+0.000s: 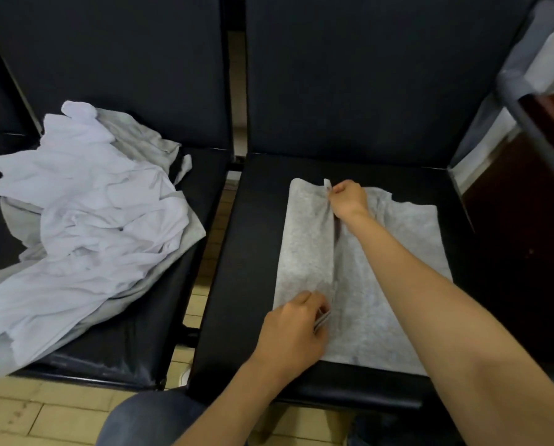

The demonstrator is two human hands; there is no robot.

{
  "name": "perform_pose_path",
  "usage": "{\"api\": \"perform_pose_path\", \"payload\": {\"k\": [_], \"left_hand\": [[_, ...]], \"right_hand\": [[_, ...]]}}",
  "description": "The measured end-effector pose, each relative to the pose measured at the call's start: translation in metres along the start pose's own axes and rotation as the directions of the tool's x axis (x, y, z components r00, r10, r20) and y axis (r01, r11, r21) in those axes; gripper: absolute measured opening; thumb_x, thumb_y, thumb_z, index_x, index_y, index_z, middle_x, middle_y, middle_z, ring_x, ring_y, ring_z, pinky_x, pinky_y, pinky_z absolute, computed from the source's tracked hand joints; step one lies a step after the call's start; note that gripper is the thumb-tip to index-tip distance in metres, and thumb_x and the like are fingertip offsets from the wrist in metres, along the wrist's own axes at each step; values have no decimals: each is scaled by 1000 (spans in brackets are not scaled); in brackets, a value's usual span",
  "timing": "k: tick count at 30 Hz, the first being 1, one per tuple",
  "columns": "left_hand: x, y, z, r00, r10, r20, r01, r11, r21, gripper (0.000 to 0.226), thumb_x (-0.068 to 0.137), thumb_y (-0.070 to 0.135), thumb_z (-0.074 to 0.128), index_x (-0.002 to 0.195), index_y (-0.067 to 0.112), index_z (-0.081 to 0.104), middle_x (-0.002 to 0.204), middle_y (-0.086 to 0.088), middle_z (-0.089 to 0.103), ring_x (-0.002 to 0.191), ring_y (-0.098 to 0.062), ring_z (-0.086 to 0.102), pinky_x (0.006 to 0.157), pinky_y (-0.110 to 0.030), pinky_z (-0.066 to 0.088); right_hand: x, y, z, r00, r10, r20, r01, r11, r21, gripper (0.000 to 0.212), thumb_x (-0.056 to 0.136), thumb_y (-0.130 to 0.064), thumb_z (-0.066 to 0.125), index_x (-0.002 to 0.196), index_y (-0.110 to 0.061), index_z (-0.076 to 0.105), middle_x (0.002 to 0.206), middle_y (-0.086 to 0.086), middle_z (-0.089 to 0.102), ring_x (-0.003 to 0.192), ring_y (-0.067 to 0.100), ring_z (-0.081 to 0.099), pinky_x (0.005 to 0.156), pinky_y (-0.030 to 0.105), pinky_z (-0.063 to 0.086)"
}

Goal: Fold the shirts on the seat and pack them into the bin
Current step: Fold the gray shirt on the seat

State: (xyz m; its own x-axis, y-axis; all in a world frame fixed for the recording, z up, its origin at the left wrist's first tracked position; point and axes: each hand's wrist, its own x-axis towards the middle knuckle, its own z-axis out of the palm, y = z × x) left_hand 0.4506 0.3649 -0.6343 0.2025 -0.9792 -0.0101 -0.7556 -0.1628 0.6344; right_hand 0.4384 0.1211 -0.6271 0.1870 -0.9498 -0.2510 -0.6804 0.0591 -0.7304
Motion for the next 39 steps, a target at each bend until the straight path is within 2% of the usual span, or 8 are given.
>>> {"api": "perform_pose_path", "payload": {"k": [7, 10, 14, 19, 23, 27, 30, 39], "left_hand": [[3, 5, 17, 992, 80, -102, -80, 997, 4, 8, 88, 20, 56, 93, 16, 60, 87, 4, 56, 64, -17, 56, 54, -31, 47], [4, 9, 20, 998, 69, -15, -69, 998, -4, 23, 92, 38, 55, 104, 18, 59, 97, 6, 56, 77, -15, 57, 67, -32, 49], [4, 15, 16, 997, 52, -61, -53, 998, -27, 34, 95, 50, 45, 107, 21, 59, 98, 9, 59, 78, -10, 58, 70, -28, 49], [1, 6, 31, 988, 152, -37, -146, 979, 142, 22, 95, 30, 48, 97, 15, 65, 96, 2, 62, 83, -17, 60, 61, -28, 46], [-1, 24, 45, 955, 279, -103, -255, 947, 196, 27, 85, 36, 46, 84, 20, 68, 83, 6, 62, 71, -12, 60, 58, -24, 53], [-4, 57, 87, 900, 435, 16, -425, 872, 241, 31, 80, 48, 49, 87, 24, 67, 86, 6, 61, 78, -15, 58, 69, -26, 46], [3, 75, 114, 895, 444, 46, -440, 859, 262, 35, 77, 54, 48, 86, 25, 65, 85, 8, 60, 79, -14, 56, 72, -24, 41], [21, 121, 142, 871, 485, 78, -483, 815, 320, 23, 71, 52, 70, 75, 29, 67, 73, 10, 60, 68, -10, 54, 67, -25, 43]], "right_hand": [[13, 17, -1, 996, -24, -89, 29, 998, 56, 20, 96, -23, 55, 108, -8, 59, 110, 9, 65, 104, 22, 60, 81, 24, 43], [11, 23, 0, 996, -42, -79, 43, 999, 11, 20, 98, -18, 48, 113, -7, 54, 110, 11, 64, 101, 23, 60, 77, 24, 42], [-8, 33, -5, 921, -376, -98, 349, 911, -219, 22, 97, -11, 48, 117, -9, 55, 119, 10, 55, 110, 22, 53, 88, 27, 44], [-32, 55, -16, 801, -469, 371, 598, 644, -477, 33, 99, -14, 42, 128, -19, 58, 143, 1, 42, 137, 20, 28, 112, 33, 21], [-29, 79, -54, 879, -458, 132, 475, 817, -328, 35, 97, -12, 46, 131, -14, 54, 140, 9, 45, 131, 24, 37, 110, 32, 29], [3, 110, -104, 981, -184, -59, 143, 897, -419, 35, 98, -20, 42, 131, -19, 54, 136, 15, 44, 127, 33, 36, 102, 35, 31], [16, 121, -120, 998, 69, 11, -55, 875, -482, 41, 100, -33, 35, 139, -24, 45, 148, 17, 30, 135, 35, 27, 107, 37, 27], [14, 131, -129, 995, 101, 17, -94, 965, -245, 38, 100, -22, 40, 135, -12, 52, 145, 12, 38, 133, 29, 36, 106, 41, 39]]}}
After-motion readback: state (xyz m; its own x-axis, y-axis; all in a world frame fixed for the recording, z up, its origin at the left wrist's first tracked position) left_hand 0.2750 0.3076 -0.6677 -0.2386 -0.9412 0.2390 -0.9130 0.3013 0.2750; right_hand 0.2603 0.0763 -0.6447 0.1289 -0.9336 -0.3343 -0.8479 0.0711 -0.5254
